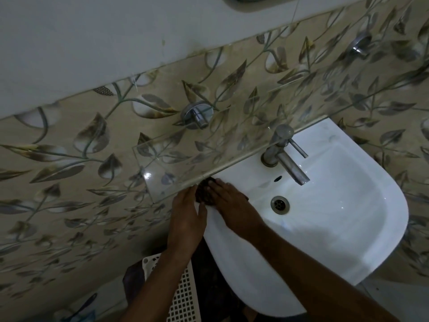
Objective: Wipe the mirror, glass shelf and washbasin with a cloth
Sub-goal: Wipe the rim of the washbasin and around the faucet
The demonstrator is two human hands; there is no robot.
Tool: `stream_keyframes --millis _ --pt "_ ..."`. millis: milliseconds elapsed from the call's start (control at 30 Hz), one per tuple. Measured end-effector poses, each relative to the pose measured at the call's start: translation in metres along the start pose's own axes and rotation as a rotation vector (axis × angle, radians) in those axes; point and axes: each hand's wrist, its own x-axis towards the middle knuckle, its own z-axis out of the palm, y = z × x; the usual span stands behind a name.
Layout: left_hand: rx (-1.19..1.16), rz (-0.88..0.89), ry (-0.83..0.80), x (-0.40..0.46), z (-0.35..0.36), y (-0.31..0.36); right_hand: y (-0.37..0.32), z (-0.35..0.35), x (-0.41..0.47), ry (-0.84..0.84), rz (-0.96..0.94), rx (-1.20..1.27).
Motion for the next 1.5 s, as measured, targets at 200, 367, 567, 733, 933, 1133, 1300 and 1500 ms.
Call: stream_keyframes --millis 200,367,567,733,933,1133,1300,1500 --pt "-0.025 -0.08 0.013 -0.013 -0.007 -0.011 0.04 -0.015 0.016 0.166 0.454 -0.053" --pt "-0.024 -0.072 0.017 -0.012 -0.01 -0.017 -0.02 0.007 0.032 0.183 0.529 0.123" --pt "-0.117 -0.185 0.027 -0.028 -0.023 -0.009 -0.083 0.023 0.013 0.046 0.424 0.195" --pt "-0.144 -0.184 -0.068 -0.046 -0.018 -0.01 -0.096 -0.004 -0.027 0.005 0.379 0.271" --pt "-0.16 -0.161 -0.105 -0.071 -0.004 -0.013 -0.124 -0.039 -0.116 -0.03 0.412 0.161" --pt "-0.17 -0.124 -0.165 -0.107 0.002 -0.02 -0.134 -0.04 -0.176 -0.029 0.47 0.121" --pt "-0.261 -0.141 -0.149 -0.121 -0.002 -0.012 -0.136 -0.023 -0.137 -0.128 0.464 0.077" --pt "-0.243 -0.169 -0.094 -0.14 -0.005 -0.025 -0.126 0.008 -0.069 -0.172 0.596 0.067"
